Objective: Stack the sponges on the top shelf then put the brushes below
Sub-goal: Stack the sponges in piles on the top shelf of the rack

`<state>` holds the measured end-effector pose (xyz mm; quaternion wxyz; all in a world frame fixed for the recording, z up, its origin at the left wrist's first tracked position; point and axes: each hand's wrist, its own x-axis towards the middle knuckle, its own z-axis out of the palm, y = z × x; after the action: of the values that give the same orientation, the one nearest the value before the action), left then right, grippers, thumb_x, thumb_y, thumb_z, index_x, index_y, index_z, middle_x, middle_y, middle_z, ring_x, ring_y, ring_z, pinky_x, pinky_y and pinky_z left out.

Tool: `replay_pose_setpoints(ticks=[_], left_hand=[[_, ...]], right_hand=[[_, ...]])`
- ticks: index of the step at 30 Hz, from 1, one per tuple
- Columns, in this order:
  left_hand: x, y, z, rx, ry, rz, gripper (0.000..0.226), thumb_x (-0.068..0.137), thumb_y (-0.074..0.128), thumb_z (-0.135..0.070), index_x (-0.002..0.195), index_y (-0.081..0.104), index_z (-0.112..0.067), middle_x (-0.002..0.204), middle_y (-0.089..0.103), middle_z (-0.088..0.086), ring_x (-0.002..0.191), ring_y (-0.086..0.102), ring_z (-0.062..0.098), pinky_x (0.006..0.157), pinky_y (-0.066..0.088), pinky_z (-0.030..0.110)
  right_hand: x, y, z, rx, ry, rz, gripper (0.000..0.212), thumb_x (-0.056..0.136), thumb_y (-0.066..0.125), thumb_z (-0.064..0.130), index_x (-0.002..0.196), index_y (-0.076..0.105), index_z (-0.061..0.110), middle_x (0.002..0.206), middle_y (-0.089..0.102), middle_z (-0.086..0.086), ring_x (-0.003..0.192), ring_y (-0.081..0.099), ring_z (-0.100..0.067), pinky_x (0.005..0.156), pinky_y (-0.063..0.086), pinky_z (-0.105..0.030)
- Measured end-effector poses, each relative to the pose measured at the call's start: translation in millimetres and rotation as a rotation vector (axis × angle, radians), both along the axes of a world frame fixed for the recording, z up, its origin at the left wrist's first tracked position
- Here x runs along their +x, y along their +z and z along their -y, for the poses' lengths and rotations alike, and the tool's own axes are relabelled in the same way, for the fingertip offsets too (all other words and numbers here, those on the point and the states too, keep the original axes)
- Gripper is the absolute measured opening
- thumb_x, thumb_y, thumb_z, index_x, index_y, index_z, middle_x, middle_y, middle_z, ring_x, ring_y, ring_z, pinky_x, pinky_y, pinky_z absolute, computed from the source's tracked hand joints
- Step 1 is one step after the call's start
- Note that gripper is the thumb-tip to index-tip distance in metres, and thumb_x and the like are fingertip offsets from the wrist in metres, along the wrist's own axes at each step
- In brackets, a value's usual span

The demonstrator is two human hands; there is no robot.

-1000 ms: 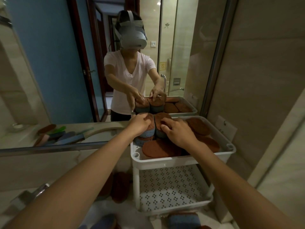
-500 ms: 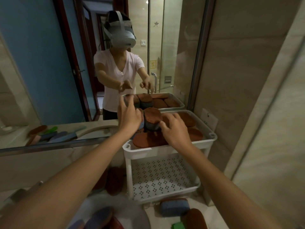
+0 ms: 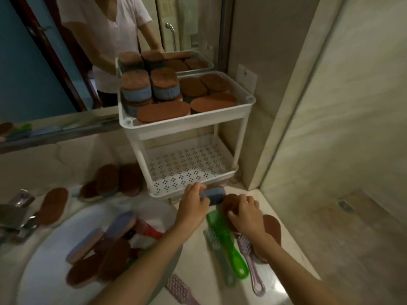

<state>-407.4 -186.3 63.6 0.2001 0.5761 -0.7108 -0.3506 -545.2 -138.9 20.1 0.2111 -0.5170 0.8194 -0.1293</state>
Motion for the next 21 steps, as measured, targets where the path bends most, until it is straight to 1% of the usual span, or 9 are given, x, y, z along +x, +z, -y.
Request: replay_pose_setpoints(ticks=[2, 5, 7, 10, 12, 14, 17, 21], left_hand=[[-0.4, -23.2, 2.0, 0.082, -0.008, 0.08, 0.031, 0.09, 0.048, -0.008, 0.122, 0.05, -0.007, 0.129, 0.051, 0.01, 0.119, 0.05, 0.023, 0.097, 0.04, 0.03], [-4.9, -45.7, 11.3, 0.092, -0.073, 0.228, 0.043, 0.09, 0.049, -0.008, 0.133, 0.043, -0.008, 0.14, 0.043, 0.011, 0.129, 0.043, 0.025, 0.107, 0.038, 0.034], [-10.3, -54.1, 18.9, 0.059, -0.157, 0.323, 0.053, 0.091, 0.052, -0.01, 0.141, 0.033, -0.01, 0.147, 0.034, 0.007, 0.137, 0.033, 0.022, 0.113, 0.032, 0.032], [-23.3, -64.2, 32.4, -0.022, -0.243, 0.47, 0.068, 0.09, 0.057, -0.017, 0.147, 0.021, -0.014, 0.155, 0.023, 0.002, 0.143, 0.022, 0.02, 0.116, 0.025, 0.03], [-29.9, -69.1, 38.5, -0.1, -0.243, 0.601, 0.068, 0.089, 0.058, -0.02, 0.146, 0.021, -0.016, 0.153, 0.024, 0.0, 0.142, 0.021, 0.022, 0.115, 0.025, 0.032], [-35.2, -72.8, 41.7, -0.173, -0.221, 0.69, 0.061, 0.088, 0.058, -0.021, 0.141, 0.028, -0.017, 0.148, 0.031, 0.002, 0.139, 0.023, 0.023, 0.113, 0.027, 0.031], [-38.3, -73.5, 42.6, -0.212, -0.17, 0.691, 0.048, 0.086, 0.059, -0.021, 0.13, 0.04, -0.017, 0.136, 0.04, 0.004, 0.132, 0.031, 0.022, 0.106, 0.032, 0.028], [-32.6, -59.1, 32.5, -0.327, -0.09, 0.587, 0.046, 0.081, 0.063, -0.023, 0.123, 0.047, -0.013, 0.127, 0.045, 0.006, 0.124, 0.036, 0.024, 0.102, 0.033, 0.03]], right_hand=[[-4.8, -8.6, -2.3, 0.058, -0.021, -0.002, 0.046, 0.086, 0.057, 0.034, 0.123, 0.039, 0.012, 0.125, 0.047, -0.012, 0.115, 0.045, -0.028, 0.093, 0.041, -0.037], [-5.7, -17.5, 0.9, 0.09, -0.009, -0.015, 0.053, 0.084, 0.06, 0.033, 0.126, 0.035, 0.011, 0.124, 0.049, -0.012, 0.113, 0.048, -0.029, 0.092, 0.043, -0.039], [-3.5, -20.1, 3.5, 0.118, -0.015, -0.012, 0.062, 0.082, 0.063, 0.033, 0.13, 0.031, 0.011, 0.126, 0.047, -0.012, 0.114, 0.048, -0.03, 0.095, 0.044, -0.041], [-1.9, -24.9, 7.0, 0.187, -0.021, -0.01, 0.079, 0.079, 0.067, 0.032, 0.14, 0.02, 0.012, 0.13, 0.041, -0.012, 0.119, 0.045, -0.031, 0.1, 0.039, -0.042], [-2.7, -27.2, 9.2, 0.184, -0.035, -0.014, 0.08, 0.08, 0.067, 0.03, 0.14, 0.018, 0.012, 0.131, 0.04, -0.012, 0.12, 0.044, -0.032, 0.101, 0.037, -0.041], [-5.5, -29.0, 12.0, 0.148, -0.06, 0.001, 0.077, 0.08, 0.066, 0.03, 0.139, 0.02, 0.012, 0.129, 0.041, -0.012, 0.118, 0.045, -0.031, 0.1, 0.039, -0.04], [-8.4, -28.1, 11.7, 0.069, -0.088, 0.038, 0.071, 0.081, 0.065, 0.033, 0.136, 0.025, 0.013, 0.125, 0.043, -0.01, 0.114, 0.048, -0.028, 0.098, 0.043, -0.038], [-13.7, -18.2, 5.0, -0.091, -0.11, 0.047, 0.064, 0.08, 0.063, 0.037, 0.131, 0.03, 0.015, 0.122, 0.044, -0.007, 0.109, 0.048, -0.023, 0.092, 0.042, -0.034]])
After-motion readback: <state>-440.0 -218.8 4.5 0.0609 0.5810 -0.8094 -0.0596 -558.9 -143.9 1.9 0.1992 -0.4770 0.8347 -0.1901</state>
